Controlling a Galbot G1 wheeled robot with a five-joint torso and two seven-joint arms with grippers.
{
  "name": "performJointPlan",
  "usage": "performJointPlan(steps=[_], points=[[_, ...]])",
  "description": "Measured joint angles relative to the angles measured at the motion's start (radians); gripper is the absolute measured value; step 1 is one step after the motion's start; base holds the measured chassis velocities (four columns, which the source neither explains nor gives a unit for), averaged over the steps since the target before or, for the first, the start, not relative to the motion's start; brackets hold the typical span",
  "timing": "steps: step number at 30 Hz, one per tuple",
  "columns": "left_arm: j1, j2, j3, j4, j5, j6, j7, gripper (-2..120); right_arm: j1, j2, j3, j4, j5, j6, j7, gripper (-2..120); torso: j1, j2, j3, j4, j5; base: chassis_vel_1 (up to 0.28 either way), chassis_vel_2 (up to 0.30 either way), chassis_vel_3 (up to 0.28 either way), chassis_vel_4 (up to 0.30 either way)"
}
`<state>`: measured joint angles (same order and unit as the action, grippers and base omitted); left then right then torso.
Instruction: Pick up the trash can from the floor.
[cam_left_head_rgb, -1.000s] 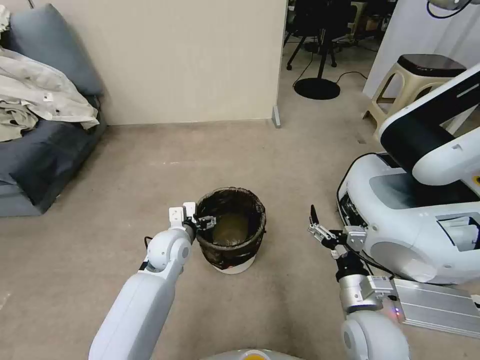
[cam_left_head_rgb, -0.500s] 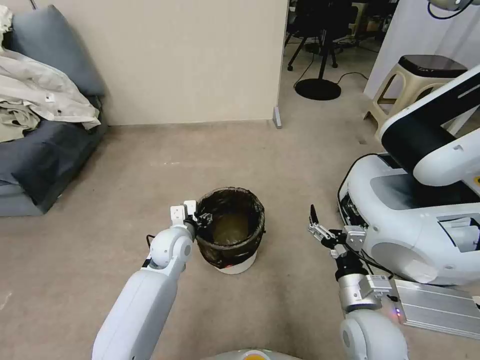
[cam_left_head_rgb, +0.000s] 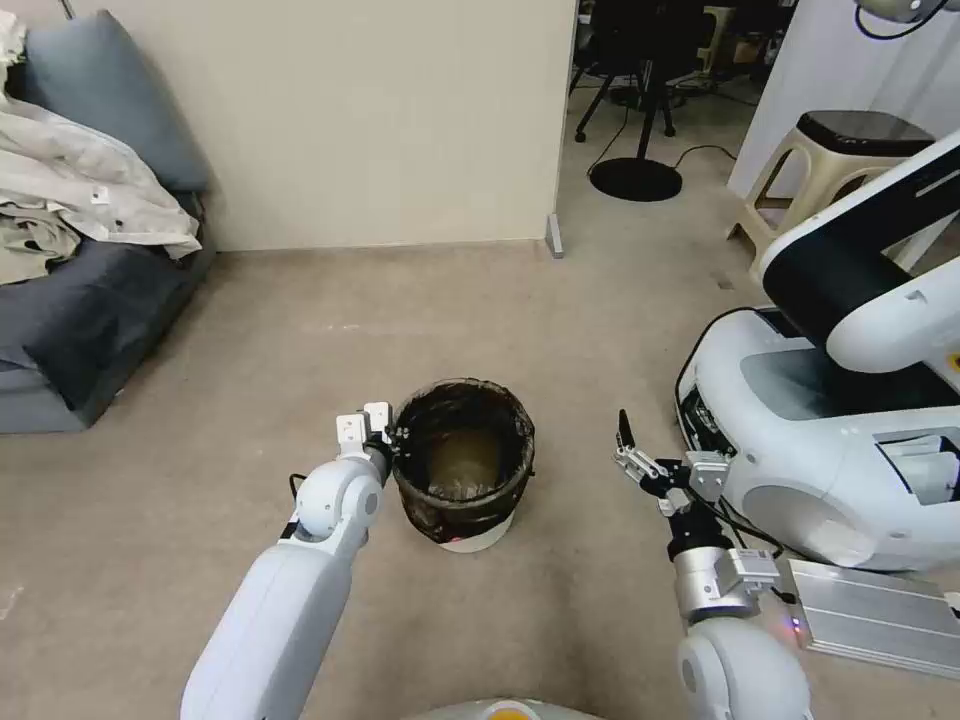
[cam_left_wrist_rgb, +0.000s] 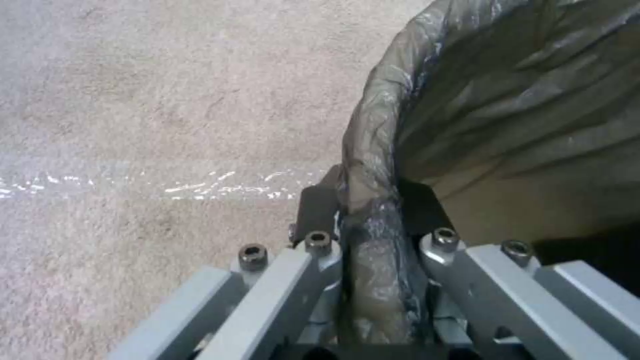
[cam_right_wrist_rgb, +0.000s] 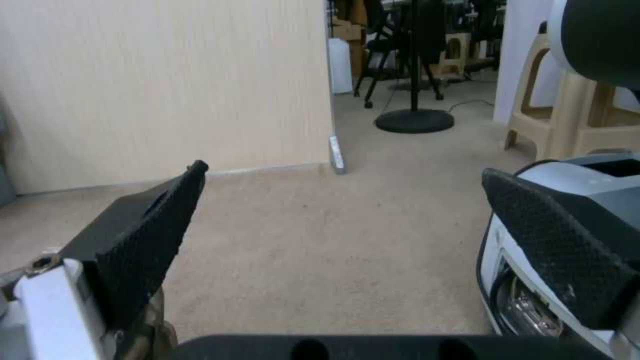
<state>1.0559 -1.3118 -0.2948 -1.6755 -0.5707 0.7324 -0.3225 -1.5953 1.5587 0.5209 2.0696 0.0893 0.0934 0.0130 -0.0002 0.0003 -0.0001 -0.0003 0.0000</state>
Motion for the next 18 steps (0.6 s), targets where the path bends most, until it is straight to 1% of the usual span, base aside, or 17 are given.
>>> performJointPlan(steps=[8, 11, 13, 15, 17, 18], points=[[0.025, -0.001, -0.026, -0.025, -0.013, 0.000, 0.001, 6, -0.001, -0.001, -0.001, -0.001, 0.000, 0.002, 0.000, 100, 0.000, 0.000, 0.000, 0.0002, -0.0002, 0.000, 0.000, 0.000, 0.000], [0.051, -0.003, -0.052, -0.060, -0.031, 0.003, 0.000, 5, -0.006, -0.002, -0.002, 0.003, 0.000, 0.003, 0.000, 100, 0.000, 0.000, 0.000, 0.0003, -0.0006, 0.000, 0.000, 0.000, 0.000], [0.056, -0.004, -0.056, -0.067, -0.035, 0.004, 0.000, 4, -0.007, -0.003, -0.002, 0.004, 0.000, 0.003, 0.000, 100, 0.000, 0.000, 0.000, 0.0003, -0.0007, 0.000, 0.000, 0.000, 0.000], [0.082, -0.006, -0.088, -0.112, -0.063, 0.010, 0.002, 2, -0.011, -0.005, -0.002, 0.009, 0.000, 0.003, 0.000, 100, 0.000, 0.000, 0.001, 0.0001, -0.0013, 0.000, 0.000, 0.000, 0.000], [0.086, -0.005, -0.093, -0.119, -0.067, 0.011, 0.002, 1, -0.011, -0.005, -0.002, 0.010, 0.000, 0.003, 0.000, 100, 0.000, 0.000, 0.001, 0.0002, -0.0013, 0.000, 0.000, 0.000, 0.000], [0.101, -0.002, -0.110, -0.151, -0.088, 0.009, 0.001, 1, -0.013, -0.005, -0.001, 0.014, 0.000, 0.003, 0.000, 100, 0.000, 0.000, 0.001, 0.0000, -0.0012, 0.000, 0.000, 0.000, 0.000]])
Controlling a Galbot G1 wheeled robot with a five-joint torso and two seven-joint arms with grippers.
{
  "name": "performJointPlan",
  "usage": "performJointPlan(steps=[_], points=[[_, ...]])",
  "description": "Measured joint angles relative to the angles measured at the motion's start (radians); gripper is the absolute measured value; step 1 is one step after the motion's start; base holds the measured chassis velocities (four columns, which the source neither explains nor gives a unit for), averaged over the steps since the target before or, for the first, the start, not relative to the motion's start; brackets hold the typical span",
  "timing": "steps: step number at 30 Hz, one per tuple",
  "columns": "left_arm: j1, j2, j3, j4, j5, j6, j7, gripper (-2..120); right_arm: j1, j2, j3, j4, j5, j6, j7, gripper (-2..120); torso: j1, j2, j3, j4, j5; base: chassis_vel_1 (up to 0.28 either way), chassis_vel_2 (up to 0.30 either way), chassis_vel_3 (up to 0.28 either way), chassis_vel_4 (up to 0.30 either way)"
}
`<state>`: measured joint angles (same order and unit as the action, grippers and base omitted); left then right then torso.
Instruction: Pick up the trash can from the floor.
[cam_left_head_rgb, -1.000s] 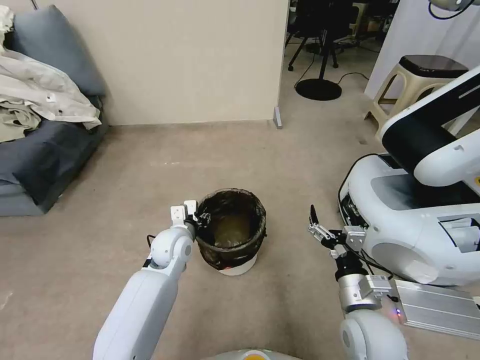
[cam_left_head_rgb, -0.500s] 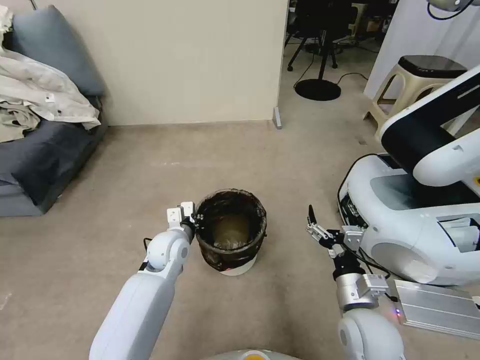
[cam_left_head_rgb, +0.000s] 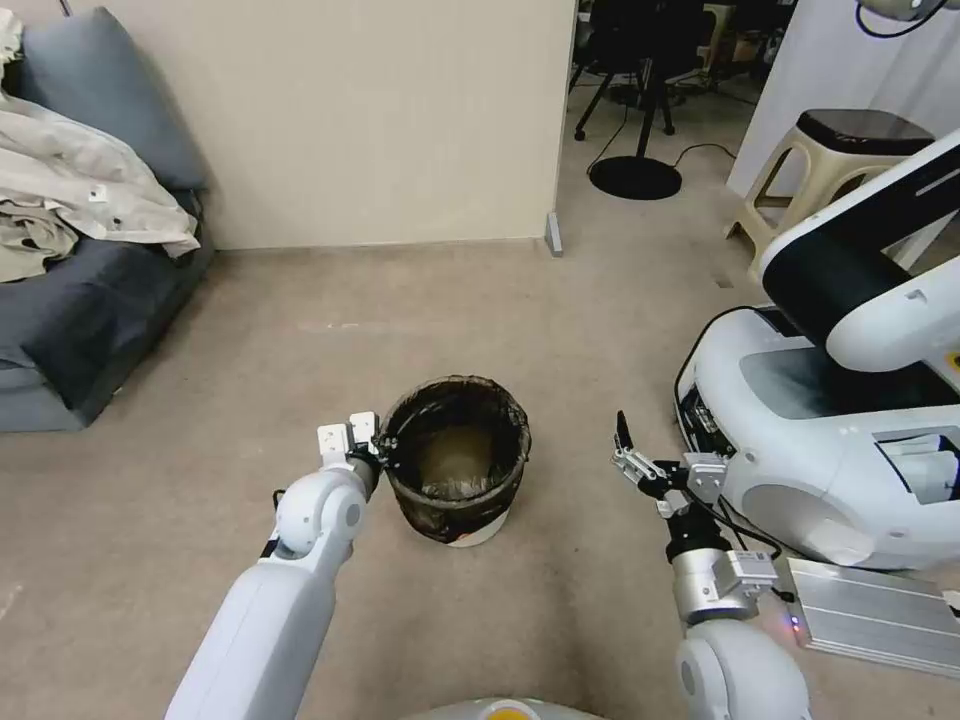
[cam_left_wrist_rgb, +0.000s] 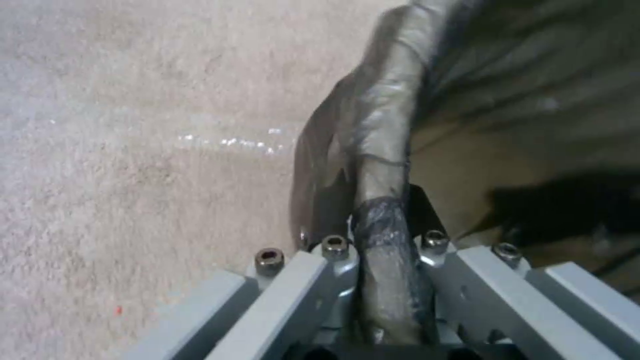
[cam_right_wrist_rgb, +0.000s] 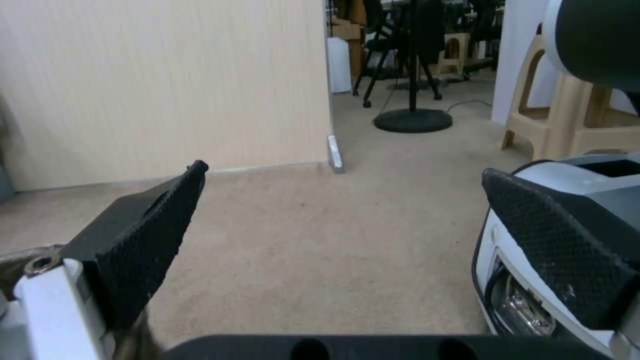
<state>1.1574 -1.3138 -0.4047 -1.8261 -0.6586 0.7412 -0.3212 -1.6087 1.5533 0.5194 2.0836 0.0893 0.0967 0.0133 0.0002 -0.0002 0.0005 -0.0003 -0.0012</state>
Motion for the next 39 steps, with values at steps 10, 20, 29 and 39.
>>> performJointPlan(steps=[10, 20, 29, 39], points=[[0.052, 0.017, -0.065, -0.132, -0.078, -0.011, -0.004, 1, -0.012, -0.006, -0.002, 0.017, 0.000, -0.001, 0.000, 100, 0.000, 0.000, 0.000, 0.0003, 0.0012, 0.000, 0.000, 0.000, 0.000], [0.071, 0.022, -0.092, -0.233, -0.148, -0.005, -0.031, 1, -0.021, -0.017, 0.001, 0.030, 0.003, -0.005, 0.001, 100, 0.000, 0.000, 0.000, 0.0002, 0.0012, 0.000, 0.000, 0.000, 0.000], [0.096, 0.027, -0.116, -0.305, -0.176, -0.004, -0.040, 1, -0.020, -0.025, 0.006, 0.033, 0.010, -0.008, 0.002, 100, 0.000, 0.000, 0.000, 0.0003, 0.0012, 0.000, 0.000, 0.000, 0.000], [0.111, 0.032, -0.142, -0.339, -0.191, -0.004, -0.044, 1, -0.014, -0.028, 0.008, 0.033, 0.016, -0.012, 0.002, 100, 0.000, 0.000, 0.000, 0.0003, 0.0011, 0.000, 0.000, 0.000, 0.000]])
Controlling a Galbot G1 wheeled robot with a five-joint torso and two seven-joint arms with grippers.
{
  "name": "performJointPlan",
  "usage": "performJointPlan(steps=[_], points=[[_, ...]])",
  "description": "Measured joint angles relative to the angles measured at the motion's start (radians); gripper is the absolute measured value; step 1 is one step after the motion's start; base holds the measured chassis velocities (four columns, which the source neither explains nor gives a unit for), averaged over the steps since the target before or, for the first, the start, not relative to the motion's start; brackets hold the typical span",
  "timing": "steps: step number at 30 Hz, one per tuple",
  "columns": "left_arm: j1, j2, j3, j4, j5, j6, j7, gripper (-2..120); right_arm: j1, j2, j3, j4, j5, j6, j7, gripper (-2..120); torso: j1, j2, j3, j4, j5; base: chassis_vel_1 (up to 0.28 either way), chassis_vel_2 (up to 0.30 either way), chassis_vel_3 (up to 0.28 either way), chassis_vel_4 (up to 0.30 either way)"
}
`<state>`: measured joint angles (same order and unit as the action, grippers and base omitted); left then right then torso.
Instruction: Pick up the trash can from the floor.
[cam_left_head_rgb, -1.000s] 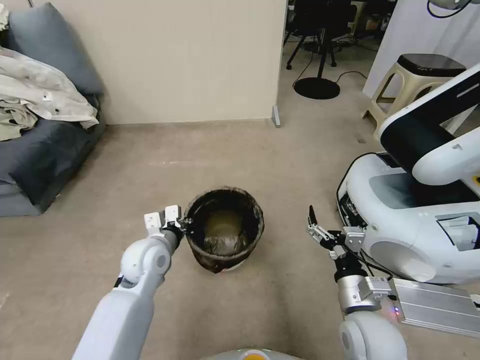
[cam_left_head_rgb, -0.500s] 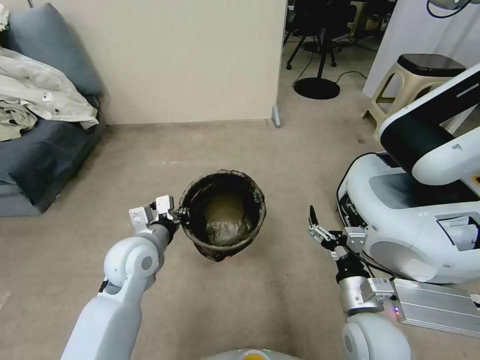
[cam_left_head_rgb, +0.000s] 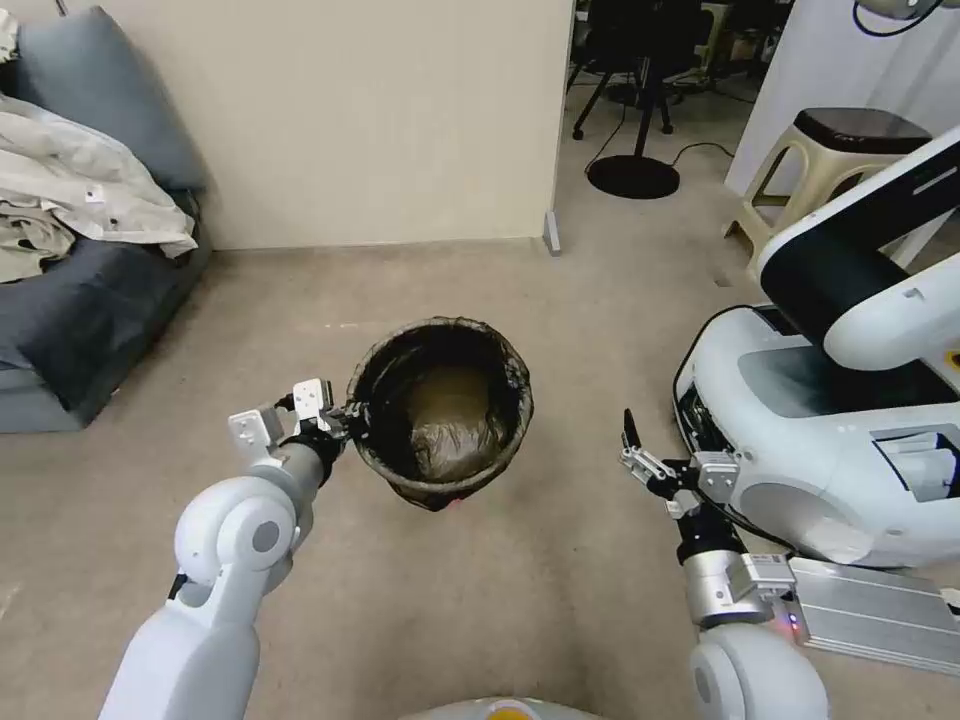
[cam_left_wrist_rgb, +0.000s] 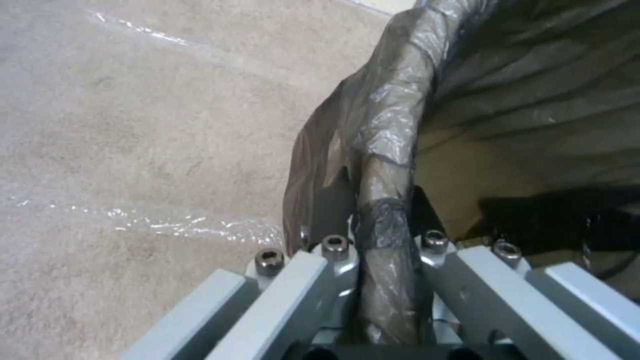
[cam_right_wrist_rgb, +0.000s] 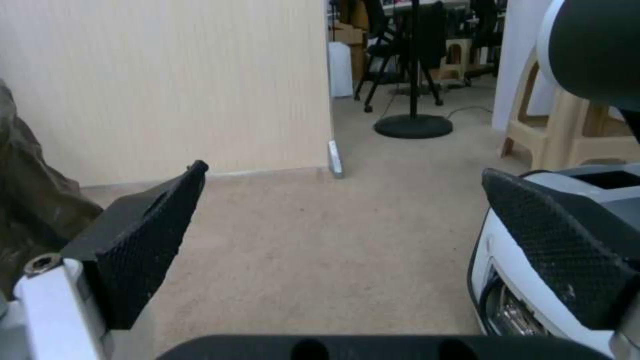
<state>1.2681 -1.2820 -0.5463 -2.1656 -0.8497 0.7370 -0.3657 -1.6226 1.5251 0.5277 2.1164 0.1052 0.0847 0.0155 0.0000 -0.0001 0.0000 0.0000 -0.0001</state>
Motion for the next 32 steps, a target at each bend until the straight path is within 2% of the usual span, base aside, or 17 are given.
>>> performJointPlan(steps=[32], points=[[0.024, -0.004, -0.016, -0.019, 0.001, -0.001, 0.006, 1, -0.016, 0.000, 0.001, 0.006, 0.001, 0.004, 0.002, 100, 0.000, 0.000, 0.000, 0.0000, 0.0001, 0.000, 0.000, 0.000, 0.000]])
